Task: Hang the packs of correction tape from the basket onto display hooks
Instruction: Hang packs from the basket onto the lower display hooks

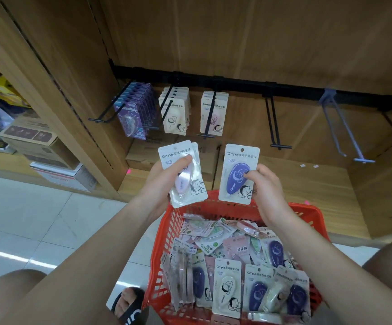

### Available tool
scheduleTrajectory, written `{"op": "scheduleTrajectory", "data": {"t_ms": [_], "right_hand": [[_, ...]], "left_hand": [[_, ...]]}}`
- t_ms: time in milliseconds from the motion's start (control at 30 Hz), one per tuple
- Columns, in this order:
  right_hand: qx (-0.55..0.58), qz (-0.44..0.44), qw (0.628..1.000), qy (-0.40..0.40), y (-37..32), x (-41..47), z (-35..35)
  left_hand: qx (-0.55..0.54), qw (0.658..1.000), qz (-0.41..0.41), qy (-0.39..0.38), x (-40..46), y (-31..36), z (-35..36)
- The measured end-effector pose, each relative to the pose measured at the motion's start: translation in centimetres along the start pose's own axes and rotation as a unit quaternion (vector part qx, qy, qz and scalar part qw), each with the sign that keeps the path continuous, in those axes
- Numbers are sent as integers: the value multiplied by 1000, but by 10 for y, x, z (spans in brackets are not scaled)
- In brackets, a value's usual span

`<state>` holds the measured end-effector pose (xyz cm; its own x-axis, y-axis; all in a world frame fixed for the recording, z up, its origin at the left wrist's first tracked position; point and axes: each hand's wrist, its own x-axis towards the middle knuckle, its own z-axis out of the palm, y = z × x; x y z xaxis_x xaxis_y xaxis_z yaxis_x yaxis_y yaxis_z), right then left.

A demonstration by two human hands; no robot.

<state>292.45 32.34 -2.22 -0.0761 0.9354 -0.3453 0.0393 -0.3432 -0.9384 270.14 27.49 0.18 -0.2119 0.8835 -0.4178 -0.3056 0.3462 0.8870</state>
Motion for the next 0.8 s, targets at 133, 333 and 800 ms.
{"op": "scheduleTrajectory", "data": {"t_ms": [133, 333, 800], "right_hand": [[4, -19, 999, 45, 7, -11, -36], [7, -52, 998, 43, 5, -15, -54], [3, -91, 994, 60, 0, -10, -52]], "left_hand": [[23, 999, -4, -46, 1, -8, 25], [31, 998, -14, -56, 6, -16, 51], [22, 998, -22, -47, 13, -17, 68]]}}
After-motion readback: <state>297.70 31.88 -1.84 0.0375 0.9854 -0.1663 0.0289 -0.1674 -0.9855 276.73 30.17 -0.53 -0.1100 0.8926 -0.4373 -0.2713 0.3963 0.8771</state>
